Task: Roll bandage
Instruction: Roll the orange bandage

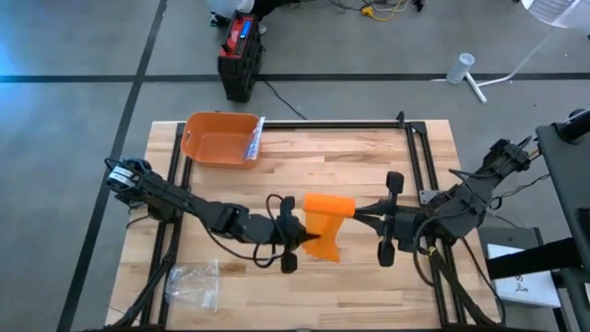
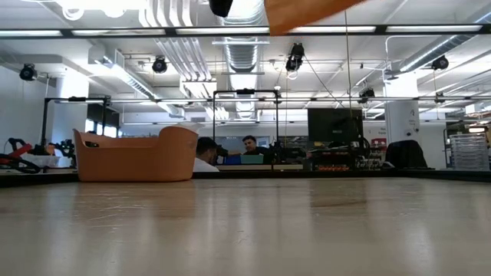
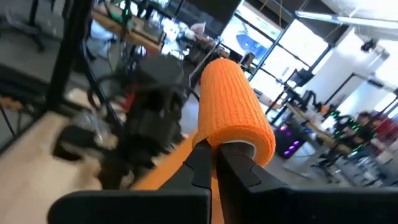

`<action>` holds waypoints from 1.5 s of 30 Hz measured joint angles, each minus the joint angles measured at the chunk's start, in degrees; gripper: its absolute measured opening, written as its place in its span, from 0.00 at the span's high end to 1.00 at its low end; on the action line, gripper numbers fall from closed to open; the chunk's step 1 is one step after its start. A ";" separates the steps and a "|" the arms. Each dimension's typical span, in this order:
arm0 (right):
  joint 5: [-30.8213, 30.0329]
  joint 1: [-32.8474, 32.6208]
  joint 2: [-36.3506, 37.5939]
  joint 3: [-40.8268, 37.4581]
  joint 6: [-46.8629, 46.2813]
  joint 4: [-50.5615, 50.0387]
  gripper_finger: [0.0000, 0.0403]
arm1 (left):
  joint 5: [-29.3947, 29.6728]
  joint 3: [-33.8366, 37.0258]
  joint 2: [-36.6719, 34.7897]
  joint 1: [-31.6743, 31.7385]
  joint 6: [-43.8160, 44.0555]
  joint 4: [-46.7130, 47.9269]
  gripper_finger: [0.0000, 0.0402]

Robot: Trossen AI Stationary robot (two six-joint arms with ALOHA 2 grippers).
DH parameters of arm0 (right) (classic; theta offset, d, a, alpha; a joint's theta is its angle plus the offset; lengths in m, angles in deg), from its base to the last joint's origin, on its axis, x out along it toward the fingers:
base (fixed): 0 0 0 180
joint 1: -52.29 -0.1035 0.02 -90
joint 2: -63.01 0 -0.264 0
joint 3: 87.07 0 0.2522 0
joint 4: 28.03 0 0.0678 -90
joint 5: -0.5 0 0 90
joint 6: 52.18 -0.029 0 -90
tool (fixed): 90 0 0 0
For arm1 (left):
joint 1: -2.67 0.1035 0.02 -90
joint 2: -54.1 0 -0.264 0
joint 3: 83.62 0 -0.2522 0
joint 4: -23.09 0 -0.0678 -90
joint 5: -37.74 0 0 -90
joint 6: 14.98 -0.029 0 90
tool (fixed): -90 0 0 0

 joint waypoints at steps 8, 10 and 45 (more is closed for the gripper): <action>-3.45 0.10 0.00 0.00 5.00 -4.66 1.00 | -3.03 0.04 -0.26 -3.77 1.16 -2.19 1.00; -5.34 0.28 0.00 0.00 5.57 -6.15 1.00 | -3.94 0.04 -0.48 -4.44 1.21 -3.54 1.00; 9.18 2.62 -2.41 -3.67 -16.52 -27.98 1.00 | -10.14 0.09 -7.29 -1.14 4.27 -22.14 1.00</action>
